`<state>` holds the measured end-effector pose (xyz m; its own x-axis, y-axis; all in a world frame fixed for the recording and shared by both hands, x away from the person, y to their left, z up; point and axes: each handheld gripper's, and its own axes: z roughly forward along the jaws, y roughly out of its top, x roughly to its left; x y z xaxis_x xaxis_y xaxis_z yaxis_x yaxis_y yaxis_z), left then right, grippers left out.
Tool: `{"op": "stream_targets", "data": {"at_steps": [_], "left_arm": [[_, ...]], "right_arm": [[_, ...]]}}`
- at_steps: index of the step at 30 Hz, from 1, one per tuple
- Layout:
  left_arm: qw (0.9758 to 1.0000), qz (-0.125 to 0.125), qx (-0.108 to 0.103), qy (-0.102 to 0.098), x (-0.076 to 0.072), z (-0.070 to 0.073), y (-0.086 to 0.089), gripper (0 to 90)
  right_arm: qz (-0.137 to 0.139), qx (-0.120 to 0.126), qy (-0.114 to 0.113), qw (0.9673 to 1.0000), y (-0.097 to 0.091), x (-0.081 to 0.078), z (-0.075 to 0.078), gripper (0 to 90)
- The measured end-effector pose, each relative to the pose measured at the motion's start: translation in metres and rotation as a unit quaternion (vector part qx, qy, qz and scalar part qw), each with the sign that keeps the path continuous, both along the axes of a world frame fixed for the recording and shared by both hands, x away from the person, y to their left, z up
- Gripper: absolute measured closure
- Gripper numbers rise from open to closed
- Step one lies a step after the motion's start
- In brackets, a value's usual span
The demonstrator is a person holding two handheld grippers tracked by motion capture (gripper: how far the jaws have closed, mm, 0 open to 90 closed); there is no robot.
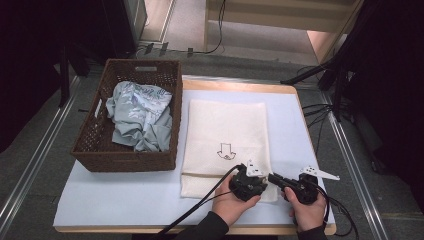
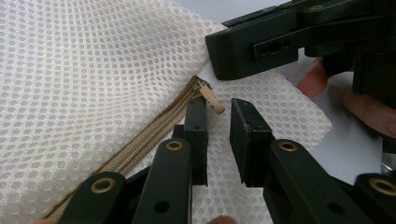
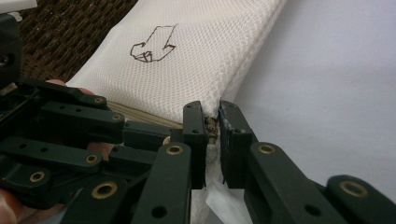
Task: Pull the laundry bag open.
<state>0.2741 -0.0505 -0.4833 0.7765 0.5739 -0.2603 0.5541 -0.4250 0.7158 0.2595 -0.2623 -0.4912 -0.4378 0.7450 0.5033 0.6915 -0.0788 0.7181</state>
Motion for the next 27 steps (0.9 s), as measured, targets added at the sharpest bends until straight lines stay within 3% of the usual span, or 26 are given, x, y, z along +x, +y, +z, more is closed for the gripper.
{"op": "stream_targets", "data": {"at_steps": [13,27], "left_arm": [[0.9976,0.037,-0.043,0.041,0.0094,0.0021,0.0067,84.1],[0.9975,0.046,-0.037,0.039,0.0062,0.0081,0.0083,87.7]], "right_arm": [[0.001,-0.020,-0.027,0.9994,0.0028,-0.0038,0.0035,83.4],[-0.008,-0.039,-0.044,0.9982,0.0064,-0.0082,0.0082,83.8]]}}
